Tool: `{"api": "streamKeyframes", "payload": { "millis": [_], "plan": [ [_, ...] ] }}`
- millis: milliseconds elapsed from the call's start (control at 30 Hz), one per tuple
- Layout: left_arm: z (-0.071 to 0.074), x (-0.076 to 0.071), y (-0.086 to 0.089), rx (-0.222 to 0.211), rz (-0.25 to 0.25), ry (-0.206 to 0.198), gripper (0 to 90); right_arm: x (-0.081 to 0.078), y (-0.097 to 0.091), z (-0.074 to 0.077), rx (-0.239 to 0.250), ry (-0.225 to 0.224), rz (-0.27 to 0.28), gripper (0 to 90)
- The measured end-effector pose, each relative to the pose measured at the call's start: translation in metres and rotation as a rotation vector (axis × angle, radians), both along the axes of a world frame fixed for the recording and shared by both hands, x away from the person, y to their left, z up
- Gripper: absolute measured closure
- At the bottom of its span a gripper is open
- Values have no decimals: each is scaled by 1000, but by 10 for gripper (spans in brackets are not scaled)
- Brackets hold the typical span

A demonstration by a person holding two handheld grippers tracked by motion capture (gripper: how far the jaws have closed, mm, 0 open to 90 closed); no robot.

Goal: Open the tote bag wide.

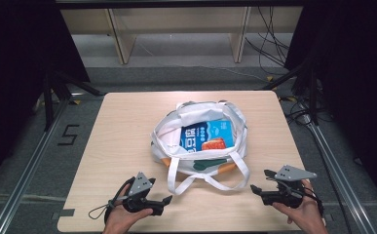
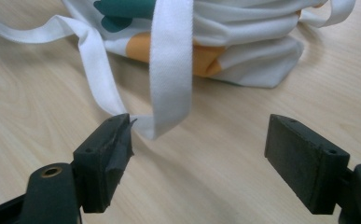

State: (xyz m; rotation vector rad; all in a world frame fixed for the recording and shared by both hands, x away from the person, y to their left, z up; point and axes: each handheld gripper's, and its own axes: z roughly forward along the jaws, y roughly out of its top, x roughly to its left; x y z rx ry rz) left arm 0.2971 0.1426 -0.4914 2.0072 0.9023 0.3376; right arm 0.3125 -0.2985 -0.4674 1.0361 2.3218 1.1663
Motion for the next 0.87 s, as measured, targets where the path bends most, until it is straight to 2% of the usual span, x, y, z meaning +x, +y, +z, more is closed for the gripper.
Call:
{"api": "streamKeyframes", "payload": {
  "millis": [67,133,167,200,233,267,300,333,367,400,433,467,500,533,567,600,667,700,733,800,833,867],
  "plan": [
    [-1,-2,-1,-9,5,-2,152,-5,2,-1,16,39,-20,241],
    [-2,-5,-3,-28,4,1,152,-4,1,-3,-2,8,4,241],
    [-1,-5,-2,-8,-4,1,152,-7,2,-4,1,29,-1,241],
    [-2,-7,-3,-23,4,2,152,-7,2,-5,5,29,4,241],
    [-2,-8,-3,-20,4,3,152,-9,4,-5,12,51,8,241],
    [-2,-8,-2,-1,4,-6,152,-11,3,-6,-3,47,2,241],
    [-2,-9,-1,6,1,-11,152,-10,2,-6,-20,20,15,242],
    [-2,-10,-1,5,7,0,152,-13,4,-6,-9,53,3,242],
    [-2,-9,0,10,-3,1,152,-13,2,-8,-24,33,15,242],
    [-1,-9,1,24,-5,-4,152,-14,3,-9,-23,48,20,243],
    [-3,-9,-1,-4,11,3,152,-13,2,-10,-29,33,21,243],
    [-3,-9,-1,-6,6,-2,152,-15,3,-11,-32,38,27,243],
    [-3,-8,-1,-2,2,-3,152,-16,3,-12,-35,49,27,244],
    [-3,-8,1,23,-12,-8,152,-16,3,-13,-35,52,32,246],
    [-2,-8,1,28,-15,-5,152,-18,4,-13,-29,57,20,247],
    [-3,-8,1,28,-12,-7,152,-17,3,-14,-40,46,40,247],
    [-3,-8,1,39,-13,-2,152,-17,4,-15,-37,64,25,246],
    [-4,-8,-1,9,2,3,153,-17,3,-15,-41,59,27,246],
    [-4,-8,0,7,7,8,152,-16,2,-15,-45,46,27,246],
    [-5,-7,1,17,6,11,152,-18,3,-16,-35,69,14,245],
    [-5,-8,0,1,18,11,152,-17,3,-16,-30,70,19,245],
    [-5,-5,2,20,-3,5,152,-15,1,-17,-42,59,23,244]
  ]
}}
